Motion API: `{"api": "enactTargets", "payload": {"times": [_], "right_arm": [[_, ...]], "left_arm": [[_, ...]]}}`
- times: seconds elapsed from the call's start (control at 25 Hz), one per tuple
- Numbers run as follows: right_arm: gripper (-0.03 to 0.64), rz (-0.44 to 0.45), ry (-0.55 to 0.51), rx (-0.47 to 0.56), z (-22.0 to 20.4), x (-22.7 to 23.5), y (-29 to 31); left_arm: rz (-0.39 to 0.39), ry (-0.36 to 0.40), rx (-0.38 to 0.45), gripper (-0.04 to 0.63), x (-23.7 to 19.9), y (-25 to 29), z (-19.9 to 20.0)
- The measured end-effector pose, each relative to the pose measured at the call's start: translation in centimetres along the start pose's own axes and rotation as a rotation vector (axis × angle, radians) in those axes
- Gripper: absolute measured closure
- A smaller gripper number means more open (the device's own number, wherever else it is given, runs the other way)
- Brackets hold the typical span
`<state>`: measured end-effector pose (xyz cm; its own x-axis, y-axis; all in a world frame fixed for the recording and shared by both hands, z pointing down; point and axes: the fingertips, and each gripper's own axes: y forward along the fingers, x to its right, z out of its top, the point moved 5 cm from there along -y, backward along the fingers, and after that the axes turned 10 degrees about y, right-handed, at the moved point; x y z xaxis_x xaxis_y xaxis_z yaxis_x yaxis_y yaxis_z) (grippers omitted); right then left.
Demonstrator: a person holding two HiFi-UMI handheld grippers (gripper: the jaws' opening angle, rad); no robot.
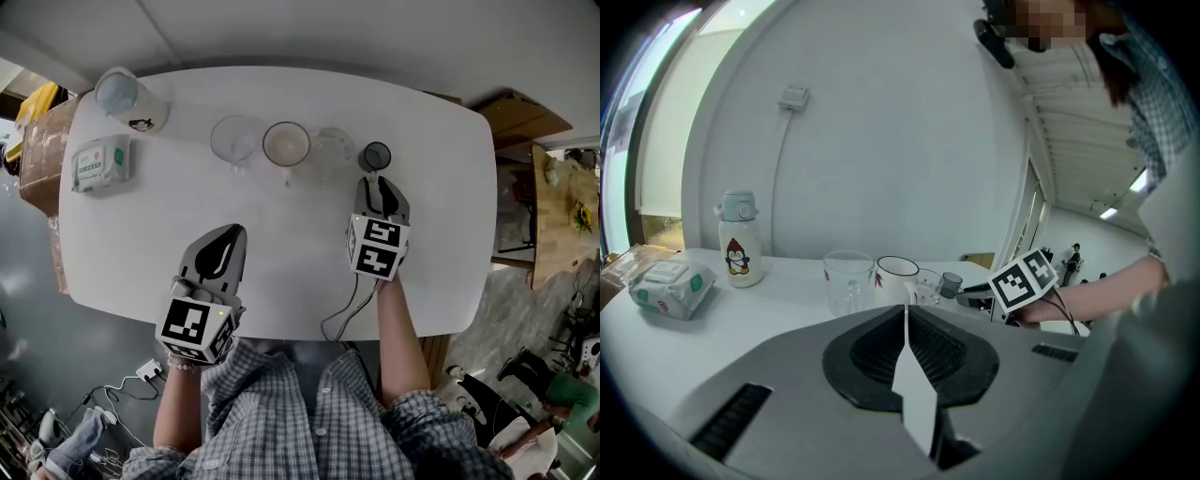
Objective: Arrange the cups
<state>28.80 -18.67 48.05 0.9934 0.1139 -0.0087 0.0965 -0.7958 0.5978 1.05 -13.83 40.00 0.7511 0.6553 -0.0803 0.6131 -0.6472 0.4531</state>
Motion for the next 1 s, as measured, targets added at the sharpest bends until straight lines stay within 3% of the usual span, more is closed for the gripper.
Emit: {"api": "enactTargets", "payload": {"times": [0.2, 0.8, 1.0], "right_arm": [[0.554, 0.006, -0.009, 0.022, 0.5, -0.2, 0.3], [0.554, 0.065, 0.045, -0.015, -0.5, -1.7, 0.3], [0.554, 0.042, 0.071, -0.013, -0.8, -1.3, -1.3]], "left_arm": [[0.005, 0.0, -0.001, 0.574, 0.1, 0.1, 0.1], [0.0, -0.004, 0.001, 0.574, 0.2, 0.0, -0.4], [-0.018, 0.004, 0.016, 0.574, 0.2, -0.5, -0.2]]}}
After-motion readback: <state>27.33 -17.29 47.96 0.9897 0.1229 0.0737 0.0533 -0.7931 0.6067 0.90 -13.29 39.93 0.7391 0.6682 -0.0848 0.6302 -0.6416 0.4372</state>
